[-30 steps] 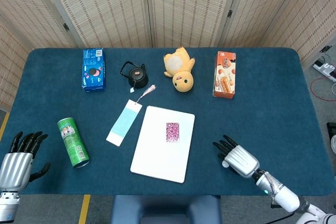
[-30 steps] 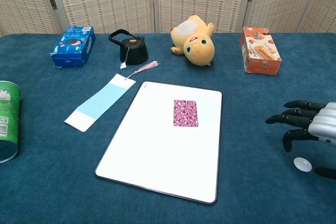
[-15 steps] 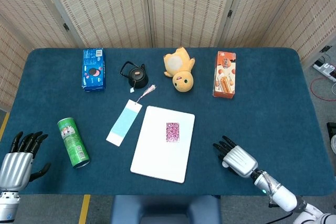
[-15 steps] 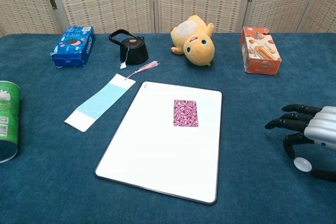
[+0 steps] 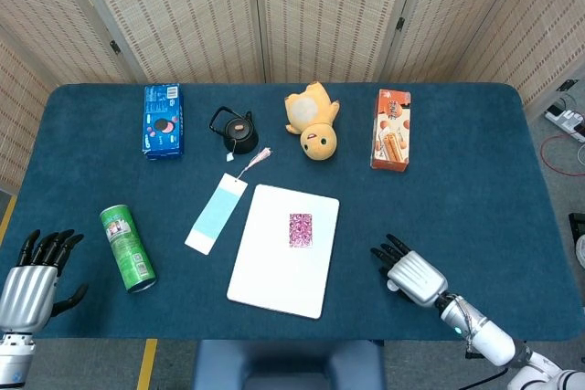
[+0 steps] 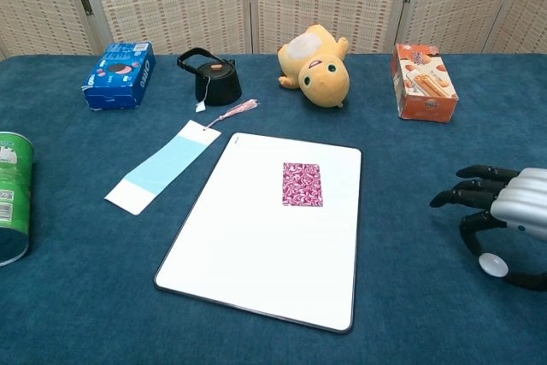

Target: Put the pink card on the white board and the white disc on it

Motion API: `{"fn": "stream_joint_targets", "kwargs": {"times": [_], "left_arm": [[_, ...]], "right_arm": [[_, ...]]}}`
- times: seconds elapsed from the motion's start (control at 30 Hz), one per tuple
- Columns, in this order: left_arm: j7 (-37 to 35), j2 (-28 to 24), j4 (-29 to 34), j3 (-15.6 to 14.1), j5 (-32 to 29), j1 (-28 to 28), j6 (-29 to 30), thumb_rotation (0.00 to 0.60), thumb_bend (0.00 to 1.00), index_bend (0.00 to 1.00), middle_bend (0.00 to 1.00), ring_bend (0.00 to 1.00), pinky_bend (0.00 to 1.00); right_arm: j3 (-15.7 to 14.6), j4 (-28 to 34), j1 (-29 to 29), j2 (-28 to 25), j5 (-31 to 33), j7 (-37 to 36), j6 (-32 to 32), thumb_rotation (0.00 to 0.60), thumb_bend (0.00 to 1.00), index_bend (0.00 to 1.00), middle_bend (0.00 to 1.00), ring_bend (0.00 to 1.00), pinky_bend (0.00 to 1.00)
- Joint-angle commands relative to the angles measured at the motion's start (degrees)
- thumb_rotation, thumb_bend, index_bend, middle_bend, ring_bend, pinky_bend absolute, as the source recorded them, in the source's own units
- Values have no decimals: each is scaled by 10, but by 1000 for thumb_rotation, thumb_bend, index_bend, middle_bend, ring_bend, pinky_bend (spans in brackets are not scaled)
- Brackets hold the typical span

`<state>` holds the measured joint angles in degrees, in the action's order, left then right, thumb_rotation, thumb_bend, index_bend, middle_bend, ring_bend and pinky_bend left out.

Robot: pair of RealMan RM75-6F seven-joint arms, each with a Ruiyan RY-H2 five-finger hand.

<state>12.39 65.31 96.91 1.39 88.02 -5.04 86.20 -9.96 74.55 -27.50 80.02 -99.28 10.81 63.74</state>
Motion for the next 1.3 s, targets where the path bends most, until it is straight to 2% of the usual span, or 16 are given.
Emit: {"fn": "stream_joint_targets", "kwargs": {"times": [0.03, 0.17, 0.37, 0.5, 0.67, 0.9, 1.13, 1.3], "left_arm": [[0, -1, 1, 1, 0, 0, 1, 600, 294, 194, 169, 159, 8], [2, -1, 3, 0, 2, 0, 1, 600, 294, 194, 169, 159, 8], [3, -2, 4, 1, 2, 0, 3, 600, 294, 194, 169, 159, 8], [-1, -3, 2, 2, -2, 2, 5, 600, 293, 192, 169, 159, 8], [-10, -3, -6, 2, -5, 5, 6, 600, 293, 192, 169, 159, 8], [-28, -2, -23, 2, -15, 9, 6, 600, 293, 192, 169, 159, 8], [-40, 1, -36, 1, -18, 13, 7, 600, 294, 192, 169, 159, 7], [-45, 2, -41, 0, -20, 16, 9, 600, 293, 191, 169, 159, 7]], "right_arm": [[19, 28, -10, -14, 11, -10, -2, 582, 321, 475, 149, 132, 13], [55, 73, -40, -29, 30, -9, -26, 584, 322, 475, 146, 133, 13], [120, 122, -101, -24, 96, 24, -109, 583, 321, 475, 139, 126, 13], [154, 124, -142, 3, 139, 59, -162, 585, 321, 475, 138, 123, 13], [185, 96, -194, 58, 205, 113, -224, 585, 321, 472, 132, 116, 13], [205, 44, -243, 121, 279, 172, -257, 584, 322, 466, 122, 109, 11], [202, 17, -267, 141, 327, 208, -260, 584, 321, 449, 113, 102, 9], [195, 1, -279, 150, 357, 225, -262, 585, 322, 389, 86, 87, 0]]}}
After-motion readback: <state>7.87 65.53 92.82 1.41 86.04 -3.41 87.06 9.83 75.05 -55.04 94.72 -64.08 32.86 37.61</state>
